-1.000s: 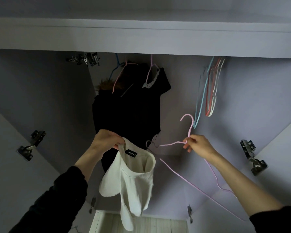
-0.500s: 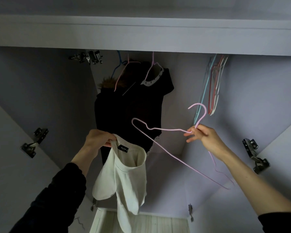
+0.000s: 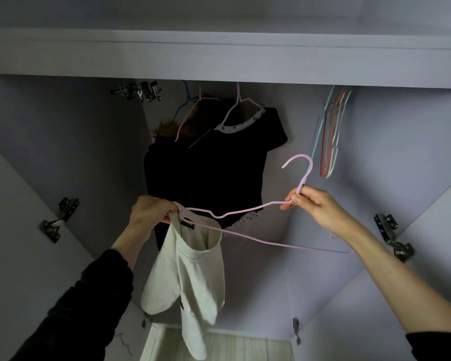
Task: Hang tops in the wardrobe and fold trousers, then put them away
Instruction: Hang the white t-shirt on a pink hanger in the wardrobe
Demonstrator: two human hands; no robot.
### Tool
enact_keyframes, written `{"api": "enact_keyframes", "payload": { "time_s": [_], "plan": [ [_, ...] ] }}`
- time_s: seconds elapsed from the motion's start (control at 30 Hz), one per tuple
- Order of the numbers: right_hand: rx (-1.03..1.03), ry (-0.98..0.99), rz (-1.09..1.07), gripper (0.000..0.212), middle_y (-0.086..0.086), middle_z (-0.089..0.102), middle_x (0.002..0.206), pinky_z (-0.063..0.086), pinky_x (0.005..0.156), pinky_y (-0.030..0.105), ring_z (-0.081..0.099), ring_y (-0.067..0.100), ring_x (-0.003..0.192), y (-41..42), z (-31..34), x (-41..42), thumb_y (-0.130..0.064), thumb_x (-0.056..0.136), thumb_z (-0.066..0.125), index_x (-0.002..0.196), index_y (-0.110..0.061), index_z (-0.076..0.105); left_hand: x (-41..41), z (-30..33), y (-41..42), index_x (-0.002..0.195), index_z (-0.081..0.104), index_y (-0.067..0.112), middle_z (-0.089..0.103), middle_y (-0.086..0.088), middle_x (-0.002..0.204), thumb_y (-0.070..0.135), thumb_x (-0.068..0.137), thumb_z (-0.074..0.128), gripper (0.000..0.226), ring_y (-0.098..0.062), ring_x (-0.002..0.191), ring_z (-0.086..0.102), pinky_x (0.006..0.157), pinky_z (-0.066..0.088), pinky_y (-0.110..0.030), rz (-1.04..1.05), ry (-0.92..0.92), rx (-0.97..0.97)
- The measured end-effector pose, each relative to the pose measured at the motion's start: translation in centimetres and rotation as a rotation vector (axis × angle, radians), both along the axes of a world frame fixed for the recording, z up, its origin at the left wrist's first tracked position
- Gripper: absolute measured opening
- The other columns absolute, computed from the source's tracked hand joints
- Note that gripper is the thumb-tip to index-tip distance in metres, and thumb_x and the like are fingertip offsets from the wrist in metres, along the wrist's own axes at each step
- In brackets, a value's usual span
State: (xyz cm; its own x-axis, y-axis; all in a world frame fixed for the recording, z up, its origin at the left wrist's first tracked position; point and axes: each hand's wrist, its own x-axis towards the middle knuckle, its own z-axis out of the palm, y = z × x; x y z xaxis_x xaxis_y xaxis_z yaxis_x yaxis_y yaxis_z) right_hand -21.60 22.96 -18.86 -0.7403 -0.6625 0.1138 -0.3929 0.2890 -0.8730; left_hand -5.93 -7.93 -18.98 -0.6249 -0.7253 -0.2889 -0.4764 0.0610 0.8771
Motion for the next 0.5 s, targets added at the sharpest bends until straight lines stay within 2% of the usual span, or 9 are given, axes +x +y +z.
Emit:
{"api": "enact_keyframes", "payload": {
  "time_s": [0.1, 0.27, 0.33, 0.4, 0.47, 0.5],
  "plan": [
    [0.008, 0.034, 0.023, 0.024, -0.015, 0.073, 0.085, 0.042, 0.084, 0.009, 0.065, -0.001, 0.090, -1.0, 0.1, 0.2, -0.011, 0.098, 0.045, 0.084, -0.023, 0.059, 0.0, 0.4, 0.3, 0.071, 0.072, 0.003, 0.072, -0.009, 0.068, 0.015, 0.064, 0.068, 0.014, -0.023, 0.071, 0.071, 0.083, 0.055, -0.038, -0.036, -0.050, -0.120],
    [0.040, 0.098, -0.010, 0.020, -0.014, 0.073, 0.081, 0.046, 0.088, 0.035, 0.067, 0.013, 0.090, -2.3, 0.6, 0.7, -0.014, 0.097, 0.047, 0.083, -0.020, 0.060, 0.1, 1.8, 1.6, 0.077, 0.072, 0.005, 0.071, -0.012, 0.077, 0.022, 0.070, 0.066, 0.020, -0.026, 0.074, 0.066, 0.065, 0.050, -0.032, -0.117, -0.174, -0.445],
    [0.046, 0.093, -0.029, 0.022, -0.016, 0.072, 0.077, 0.049, 0.084, 0.030, 0.068, 0.007, 0.086, -2.9, 1.0, 1.2, -0.014, 0.096, 0.049, 0.080, -0.023, 0.060, 0.1, 2.5, 2.1, 0.075, 0.072, 0.004, 0.071, -0.012, 0.074, 0.020, 0.070, 0.064, 0.019, -0.026, 0.073, 0.066, 0.065, 0.051, -0.033, -0.141, -0.191, -0.489],
    [0.049, 0.084, -0.032, 0.024, -0.020, 0.070, 0.072, 0.047, 0.079, 0.018, 0.067, -0.001, 0.080, -3.9, 1.3, 2.1, -0.013, 0.095, 0.051, 0.077, -0.025, 0.061, 0.0, 3.1, 3.1, 0.071, 0.071, 0.004, 0.070, -0.010, 0.069, 0.018, 0.072, 0.062, 0.017, -0.026, 0.074, 0.066, 0.064, 0.051, -0.032, -0.167, -0.168, -0.492],
    [0.075, 0.115, -0.030, 0.019, -0.024, 0.067, 0.066, 0.044, 0.071, 0.009, 0.065, -0.007, 0.074, -5.3, 1.4, 3.3, -0.014, 0.094, 0.053, 0.079, -0.021, 0.064, -0.4, 3.8, 4.7, 0.066, 0.071, 0.007, 0.068, -0.006, 0.062, 0.018, 0.073, 0.062, 0.016, -0.025, 0.072, 0.066, 0.065, 0.052, -0.033, -0.226, -0.115, -0.502],
    [0.078, 0.135, -0.031, 0.016, -0.024, 0.065, 0.064, 0.045, 0.067, 0.009, 0.064, -0.005, 0.071, -6.1, 1.3, 3.9, -0.016, 0.094, 0.055, 0.082, -0.015, 0.066, -0.6, 4.1, 5.6, 0.062, 0.071, 0.010, 0.067, -0.005, 0.060, 0.018, 0.073, 0.063, 0.016, -0.024, 0.069, 0.065, 0.065, 0.053, -0.034, -0.264, -0.076, -0.510]
  ]
}}
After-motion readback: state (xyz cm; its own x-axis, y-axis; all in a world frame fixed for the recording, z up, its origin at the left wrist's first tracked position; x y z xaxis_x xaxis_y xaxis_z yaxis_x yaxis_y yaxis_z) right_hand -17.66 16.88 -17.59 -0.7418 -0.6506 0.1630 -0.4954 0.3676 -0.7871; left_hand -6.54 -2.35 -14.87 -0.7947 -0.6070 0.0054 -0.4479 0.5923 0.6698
